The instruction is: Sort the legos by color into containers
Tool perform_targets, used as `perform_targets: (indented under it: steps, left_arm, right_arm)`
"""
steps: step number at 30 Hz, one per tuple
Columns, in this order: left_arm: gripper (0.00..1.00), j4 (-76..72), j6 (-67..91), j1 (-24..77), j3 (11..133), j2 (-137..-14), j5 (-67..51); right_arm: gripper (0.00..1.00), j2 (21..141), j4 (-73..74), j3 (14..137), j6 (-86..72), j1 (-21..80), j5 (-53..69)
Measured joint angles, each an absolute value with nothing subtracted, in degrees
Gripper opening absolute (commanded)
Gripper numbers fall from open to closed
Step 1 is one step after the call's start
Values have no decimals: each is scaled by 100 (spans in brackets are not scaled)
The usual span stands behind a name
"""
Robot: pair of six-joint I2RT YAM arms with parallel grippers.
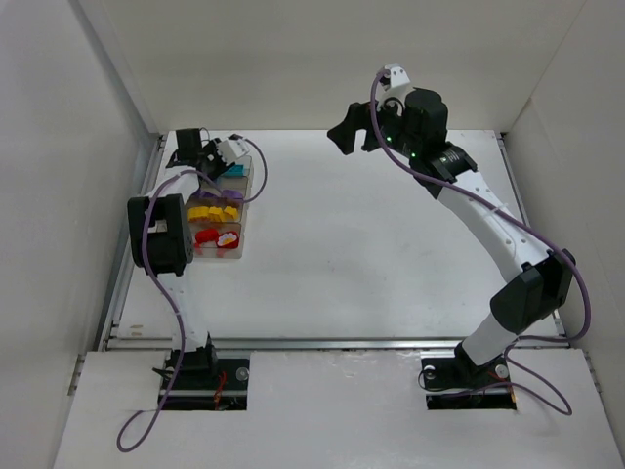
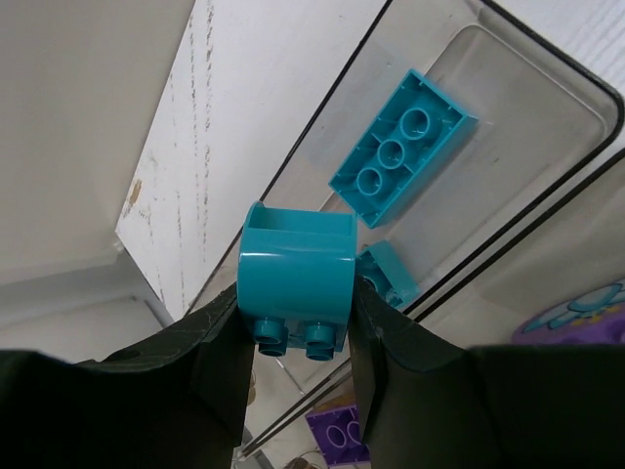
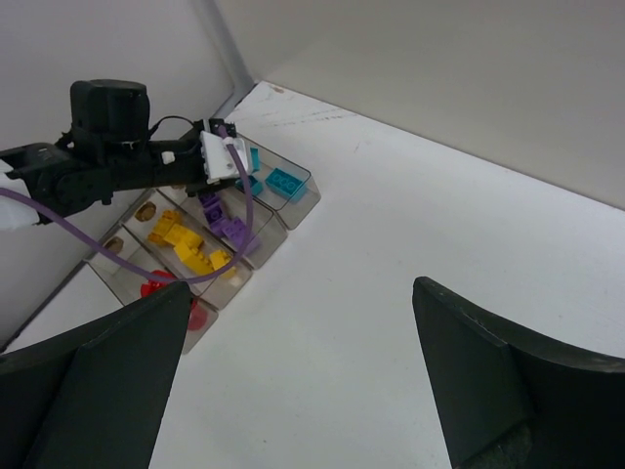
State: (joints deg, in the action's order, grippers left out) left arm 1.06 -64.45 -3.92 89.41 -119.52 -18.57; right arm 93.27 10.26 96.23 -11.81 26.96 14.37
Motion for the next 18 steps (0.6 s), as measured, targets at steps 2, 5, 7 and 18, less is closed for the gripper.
perform_targets:
  steps: [2, 5, 7, 18]
  left_arm:
    - [5, 16, -6399, -414, 8941, -11983, -1855]
    - [20, -104, -6302, -425, 8941, -11990, -1855]
    - [33, -139, -6243, -425, 8941, -11990, -1855]
    - [61, -104, -5981, -423, 8941, -11983, -1765]
  right_arm:
    - [100, 9327, 1031, 9636, -1186, 2696, 1439]
    - [100, 9338, 1046, 9682, -1197, 2696, 1439]
    - [100, 9349, 1048, 9719, -1223, 2696, 1439]
    - [100, 9502, 1232, 10084, -1245, 2696, 1492]
